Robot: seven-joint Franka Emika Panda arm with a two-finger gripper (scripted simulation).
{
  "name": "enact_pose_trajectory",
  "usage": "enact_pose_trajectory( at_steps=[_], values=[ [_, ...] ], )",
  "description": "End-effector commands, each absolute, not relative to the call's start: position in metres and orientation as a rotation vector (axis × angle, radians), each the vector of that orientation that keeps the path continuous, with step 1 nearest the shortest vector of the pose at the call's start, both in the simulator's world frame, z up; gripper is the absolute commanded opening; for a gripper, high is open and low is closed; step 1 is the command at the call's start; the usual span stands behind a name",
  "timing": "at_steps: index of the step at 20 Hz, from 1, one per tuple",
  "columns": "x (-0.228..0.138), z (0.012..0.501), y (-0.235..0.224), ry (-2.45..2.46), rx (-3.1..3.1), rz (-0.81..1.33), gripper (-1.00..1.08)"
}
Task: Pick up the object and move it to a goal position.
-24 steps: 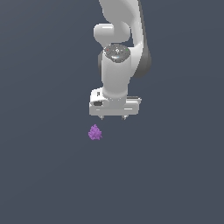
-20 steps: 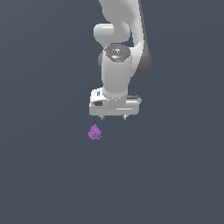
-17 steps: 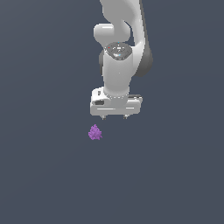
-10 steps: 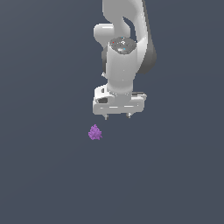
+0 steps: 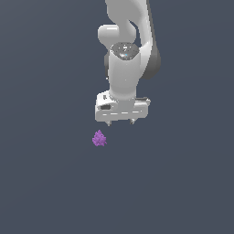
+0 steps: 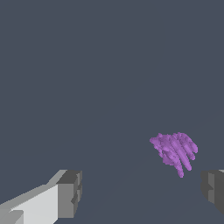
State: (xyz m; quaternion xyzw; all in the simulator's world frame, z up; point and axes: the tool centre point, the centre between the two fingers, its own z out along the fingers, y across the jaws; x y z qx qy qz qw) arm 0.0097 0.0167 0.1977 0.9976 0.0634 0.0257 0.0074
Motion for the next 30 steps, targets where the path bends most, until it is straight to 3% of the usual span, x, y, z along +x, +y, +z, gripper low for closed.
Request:
enact_pose_trajectory(
  at_steps=[1,30],
  values=[
    [0.01,0.194,0.012,0.233,3.116,0.076,1.0],
    [0.007,0.106,-0.087,0.977,2.982,0.005,1.0]
  ],
)
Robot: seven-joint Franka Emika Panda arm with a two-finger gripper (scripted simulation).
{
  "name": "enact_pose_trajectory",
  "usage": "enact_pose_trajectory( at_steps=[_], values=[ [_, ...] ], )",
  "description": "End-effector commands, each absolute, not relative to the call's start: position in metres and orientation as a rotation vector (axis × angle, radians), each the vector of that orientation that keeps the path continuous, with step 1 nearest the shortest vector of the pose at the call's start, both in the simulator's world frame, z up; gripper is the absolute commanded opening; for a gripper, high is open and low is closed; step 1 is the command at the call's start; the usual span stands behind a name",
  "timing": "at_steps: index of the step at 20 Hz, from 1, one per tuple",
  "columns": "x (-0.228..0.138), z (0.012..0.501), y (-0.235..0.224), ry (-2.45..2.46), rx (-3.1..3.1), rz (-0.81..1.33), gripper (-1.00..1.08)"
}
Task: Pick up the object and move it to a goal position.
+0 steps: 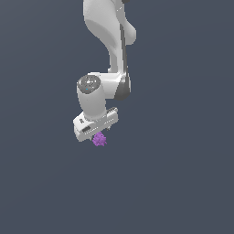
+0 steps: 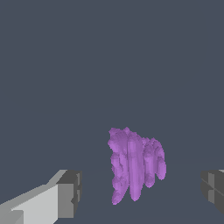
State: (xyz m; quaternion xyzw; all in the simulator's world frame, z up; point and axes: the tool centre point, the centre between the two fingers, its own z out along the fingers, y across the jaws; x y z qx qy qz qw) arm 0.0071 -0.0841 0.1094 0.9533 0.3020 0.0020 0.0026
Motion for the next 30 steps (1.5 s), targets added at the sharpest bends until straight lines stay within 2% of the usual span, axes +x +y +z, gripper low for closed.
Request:
enact_pose_trajectory(
  at_steps=[1,14,23,28,29,30],
  values=[
    [0.006,0.104,-0.089,0.992,2.978,0.004,1.0],
    [0.005,0.094,-0.097,1.047,2.962,0.0,1.0],
    [0.003,0.054,-0.097,1.052,2.96,0.0,1.0],
    [0.005,0.047,-0.097,1.053,2.96,0.0,1.0],
    [0.005,0.047,-0.097,1.053,2.96,0.0,-1.0],
    [0.005,0.047,-0.097,1.053,2.96,0.0,-1.0]
  ],
)
